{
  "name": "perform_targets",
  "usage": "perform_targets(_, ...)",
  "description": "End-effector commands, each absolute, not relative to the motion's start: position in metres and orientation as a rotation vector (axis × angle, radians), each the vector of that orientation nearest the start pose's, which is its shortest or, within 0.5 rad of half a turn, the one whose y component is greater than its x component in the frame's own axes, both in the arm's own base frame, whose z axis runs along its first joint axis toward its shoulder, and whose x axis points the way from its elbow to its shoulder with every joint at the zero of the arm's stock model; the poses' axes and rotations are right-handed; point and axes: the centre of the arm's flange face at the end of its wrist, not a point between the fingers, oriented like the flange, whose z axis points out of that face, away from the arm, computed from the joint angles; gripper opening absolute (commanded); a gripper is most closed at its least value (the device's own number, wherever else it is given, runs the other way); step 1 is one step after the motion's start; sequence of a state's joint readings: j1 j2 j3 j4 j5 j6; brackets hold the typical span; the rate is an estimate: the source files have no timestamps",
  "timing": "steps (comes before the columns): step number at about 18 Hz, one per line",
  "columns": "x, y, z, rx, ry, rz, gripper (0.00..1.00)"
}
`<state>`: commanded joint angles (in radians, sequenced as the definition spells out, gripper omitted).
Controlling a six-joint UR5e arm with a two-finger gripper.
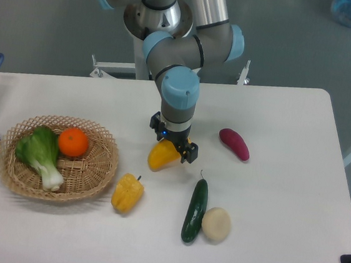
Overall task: Pick up the mango from the table
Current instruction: 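Lower the open gripper over the yellow mango, then close the gripper on the yellow mango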
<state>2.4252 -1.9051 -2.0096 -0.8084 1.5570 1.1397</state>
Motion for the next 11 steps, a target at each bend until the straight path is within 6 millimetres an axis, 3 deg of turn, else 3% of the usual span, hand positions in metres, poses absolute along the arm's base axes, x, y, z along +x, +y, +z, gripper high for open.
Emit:
perform_targets(3,-0.305,0.444,0.192,-3.103,0.446,-0.019,0.63)
perform_targets(6,-0.306,0.444,0.195,-3.101,0.445,-0.009,0.38)
perform_targets(11,-0.322,0.448,0.219,-3.084,0.424,0.039,0.36)
